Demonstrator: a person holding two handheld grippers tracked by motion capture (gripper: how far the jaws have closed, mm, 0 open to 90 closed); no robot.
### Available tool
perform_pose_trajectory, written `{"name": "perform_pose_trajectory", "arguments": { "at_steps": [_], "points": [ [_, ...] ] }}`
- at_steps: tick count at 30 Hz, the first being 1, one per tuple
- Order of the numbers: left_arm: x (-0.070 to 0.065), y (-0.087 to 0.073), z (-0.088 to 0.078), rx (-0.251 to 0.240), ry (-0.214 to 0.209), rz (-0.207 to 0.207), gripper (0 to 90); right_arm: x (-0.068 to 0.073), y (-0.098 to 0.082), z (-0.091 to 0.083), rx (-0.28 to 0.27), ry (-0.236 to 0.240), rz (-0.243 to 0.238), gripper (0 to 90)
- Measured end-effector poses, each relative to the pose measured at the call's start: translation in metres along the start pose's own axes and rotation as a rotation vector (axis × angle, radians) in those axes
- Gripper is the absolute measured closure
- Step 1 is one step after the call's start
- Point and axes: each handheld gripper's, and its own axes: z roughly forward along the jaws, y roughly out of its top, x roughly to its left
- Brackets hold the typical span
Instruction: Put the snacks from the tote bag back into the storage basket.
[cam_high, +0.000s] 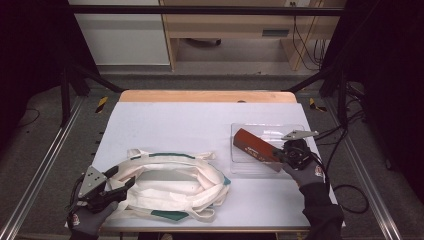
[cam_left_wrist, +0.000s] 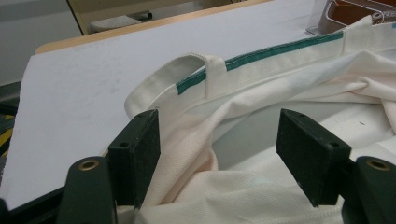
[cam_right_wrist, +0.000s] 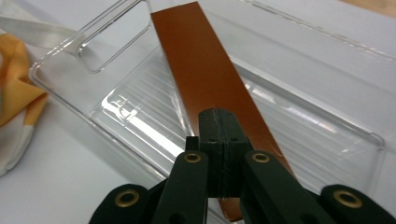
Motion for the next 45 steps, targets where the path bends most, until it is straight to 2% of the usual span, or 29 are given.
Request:
{"name": "perform_pose_trajectory", "arguments": {
  "at_steps": [9,12,27,35,45],
  "points": [
    [-0.001,0.0,0.0,0.0,-0.005,0.003,30.4,0.007,-0.001,0.014,0.064,0.013,-0.036,90.0],
    [-0.001,0.0,0.0,0.001,-0.005,0.002,30.4,0.006,-0.002,0.017,0.076,0.016,-0.026,90.0],
    [-0.002,0.0,0.002,0.008,-0.011,0.005,30.4,-0.009,-0.002,0.021,0.083,-0.076,0.003,88.1],
    [-0.002,0.0,0.002,0.008,-0.011,0.009,30.4,-0.013,-0.002,0.021,0.083,-0.088,0.031,87.8],
    [-0.002,0.0,0.003,0.008,-0.014,0.011,30.4,-0.024,-0.006,0.019,0.078,-0.155,0.055,88.1]
  ]
}}
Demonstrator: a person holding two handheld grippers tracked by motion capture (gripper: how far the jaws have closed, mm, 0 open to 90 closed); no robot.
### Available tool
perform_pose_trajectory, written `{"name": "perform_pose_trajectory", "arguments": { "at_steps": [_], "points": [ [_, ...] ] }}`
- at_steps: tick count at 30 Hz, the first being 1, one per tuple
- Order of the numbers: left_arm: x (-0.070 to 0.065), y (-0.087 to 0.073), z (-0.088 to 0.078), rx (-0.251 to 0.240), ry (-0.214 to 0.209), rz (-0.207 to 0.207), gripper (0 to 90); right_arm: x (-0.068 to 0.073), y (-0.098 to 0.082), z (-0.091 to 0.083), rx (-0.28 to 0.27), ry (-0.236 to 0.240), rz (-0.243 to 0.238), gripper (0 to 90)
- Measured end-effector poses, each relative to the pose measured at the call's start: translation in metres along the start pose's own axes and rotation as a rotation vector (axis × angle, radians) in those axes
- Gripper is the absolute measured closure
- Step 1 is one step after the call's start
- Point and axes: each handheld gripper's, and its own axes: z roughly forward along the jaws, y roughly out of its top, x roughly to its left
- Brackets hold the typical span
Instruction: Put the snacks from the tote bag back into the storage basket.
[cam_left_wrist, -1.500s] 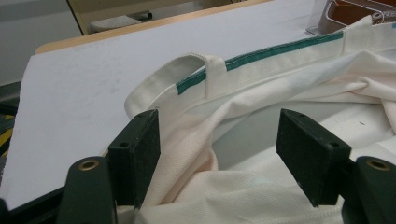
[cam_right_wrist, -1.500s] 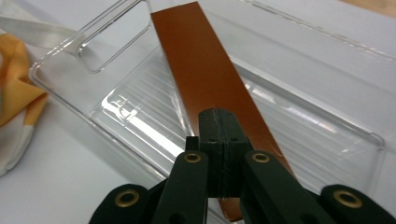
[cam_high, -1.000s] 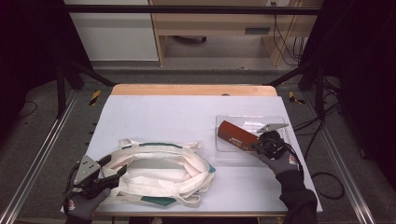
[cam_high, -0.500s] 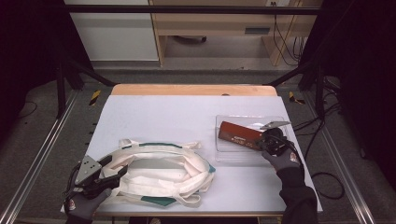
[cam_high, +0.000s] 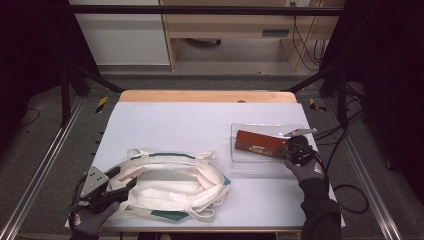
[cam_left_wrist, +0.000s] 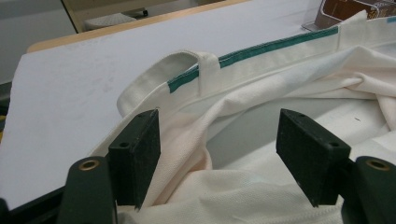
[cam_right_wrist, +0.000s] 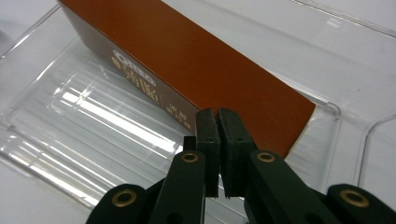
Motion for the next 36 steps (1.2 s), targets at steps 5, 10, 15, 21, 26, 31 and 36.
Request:
{"name": "perform_pose_trajectory", "arguments": {
  "at_steps": [5,10,15,21,26,31,36],
  "points": [
    [-0.0003,0.0001,0.0001,0.0,-0.003,0.001,30.4,-0.0035,0.0,0.0026,-0.012,-0.009,0.019,87.5],
    [-0.001,0.0002,0.0004,0.003,-0.008,0.004,30.3,-0.0047,0.0006,0.0052,-0.021,-0.034,0.024,86.8],
    [-0.0011,0.0003,0.0005,0.004,-0.009,0.005,30.3,-0.0068,0.0013,0.0069,-0.026,-0.054,0.026,85.7],
    [-0.0012,0.0003,0.0007,0.005,-0.01,0.006,30.3,-0.0082,0.0016,0.0073,-0.03,-0.058,0.034,86.0],
    [-0.0013,0.0003,0.0007,0.005,-0.011,0.007,30.3,-0.0088,0.0021,0.0085,-0.035,-0.068,0.034,86.1],
    [-0.0014,0.0003,0.0008,0.006,-0.011,0.007,30.3,-0.009,0.0022,0.009,-0.036,-0.073,0.038,86.1],
    [-0.0015,0.0003,0.0007,0.005,-0.011,0.007,30.3,-0.009,0.0024,0.009,-0.038,-0.077,0.037,85.3]
  ]
}}
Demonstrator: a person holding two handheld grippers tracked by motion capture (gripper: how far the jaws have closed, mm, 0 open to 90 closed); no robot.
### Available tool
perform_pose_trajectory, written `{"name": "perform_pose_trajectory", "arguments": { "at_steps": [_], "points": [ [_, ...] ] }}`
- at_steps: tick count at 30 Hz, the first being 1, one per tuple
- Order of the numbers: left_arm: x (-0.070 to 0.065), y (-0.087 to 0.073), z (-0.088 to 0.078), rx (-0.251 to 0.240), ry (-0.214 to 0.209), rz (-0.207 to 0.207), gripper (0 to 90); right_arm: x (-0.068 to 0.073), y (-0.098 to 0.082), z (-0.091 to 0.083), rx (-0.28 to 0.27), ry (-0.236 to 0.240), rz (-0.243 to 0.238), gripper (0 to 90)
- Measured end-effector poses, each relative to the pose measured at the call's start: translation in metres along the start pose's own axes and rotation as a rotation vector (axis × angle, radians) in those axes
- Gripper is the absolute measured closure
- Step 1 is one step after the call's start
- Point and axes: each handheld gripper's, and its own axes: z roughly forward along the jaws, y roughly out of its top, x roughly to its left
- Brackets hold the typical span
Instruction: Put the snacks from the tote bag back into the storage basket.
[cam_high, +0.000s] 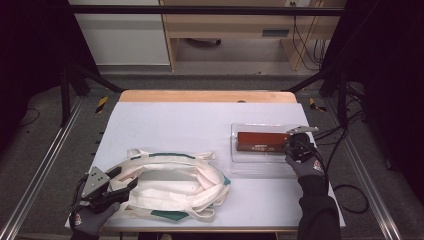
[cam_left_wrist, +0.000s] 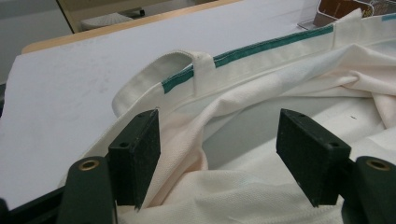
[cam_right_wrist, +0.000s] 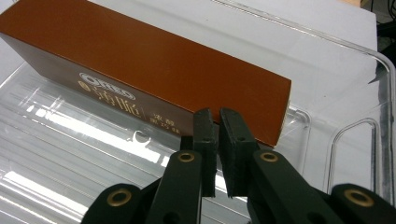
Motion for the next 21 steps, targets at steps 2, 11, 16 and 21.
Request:
{"name": "perform_pose_trajectory", "arguments": {
  "at_steps": [2,11,16,21],
  "points": [
    [0.0,0.0,0.0,-0.001,-0.001,0.0,30.3,0.0,0.0,-0.001,-0.003,-0.002,-0.002,84.0],
    [-0.003,0.002,-0.002,-0.011,-0.017,0.002,30.0,0.008,-0.001,-0.029,-0.163,-0.019,-0.03,62.0],
    [-0.005,0.003,-0.002,-0.014,-0.019,0.0,29.8,0.015,-0.004,-0.046,-0.259,-0.014,-0.017,47.9],
    [-0.005,0.003,-0.003,-0.017,-0.02,-0.007,29.3,0.02,-0.014,-0.059,-0.323,-0.003,0.026,36.4]
  ]
}}
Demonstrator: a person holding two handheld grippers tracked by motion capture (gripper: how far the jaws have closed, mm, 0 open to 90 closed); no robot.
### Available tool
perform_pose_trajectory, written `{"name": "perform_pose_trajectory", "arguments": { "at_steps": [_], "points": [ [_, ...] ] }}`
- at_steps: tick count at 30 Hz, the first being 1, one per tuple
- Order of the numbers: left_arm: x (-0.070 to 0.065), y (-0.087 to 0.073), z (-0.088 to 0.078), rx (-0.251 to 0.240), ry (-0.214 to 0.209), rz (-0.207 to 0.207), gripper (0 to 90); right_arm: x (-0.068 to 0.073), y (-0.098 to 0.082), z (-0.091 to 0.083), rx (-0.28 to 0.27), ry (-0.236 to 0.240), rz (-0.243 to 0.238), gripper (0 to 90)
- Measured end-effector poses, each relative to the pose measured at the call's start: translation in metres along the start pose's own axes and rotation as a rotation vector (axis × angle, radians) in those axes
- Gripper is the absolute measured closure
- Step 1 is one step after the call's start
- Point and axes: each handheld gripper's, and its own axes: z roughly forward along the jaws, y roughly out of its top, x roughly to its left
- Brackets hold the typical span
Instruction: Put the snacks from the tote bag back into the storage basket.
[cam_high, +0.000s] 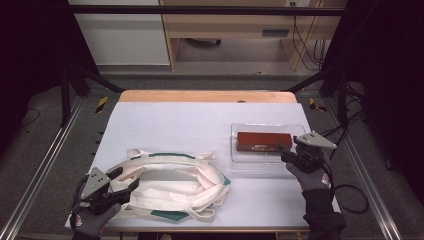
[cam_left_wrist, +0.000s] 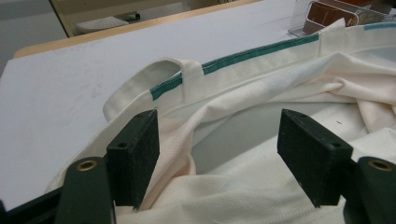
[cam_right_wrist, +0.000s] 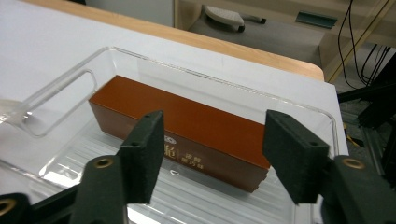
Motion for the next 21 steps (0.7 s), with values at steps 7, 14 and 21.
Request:
{"name": "perform_pose_trajectory", "arguments": {
  "at_steps": [7,14,21],
  "points": [
    [0.0,-0.001,0.001,0.01,0.0,0.003,29.1,0.004,-0.021,-0.019,-0.069,0.005,0.03,25.4],
    [0.001,-0.002,0.003,0.019,0.003,0.002,28.9,0.002,-0.043,-0.037,-0.084,0.004,0.062,20.0],
    [0.002,-0.003,0.004,0.024,-0.001,-0.012,28.6,0.002,-0.062,-0.054,-0.112,0.025,0.085,17.1]
  ]
}}
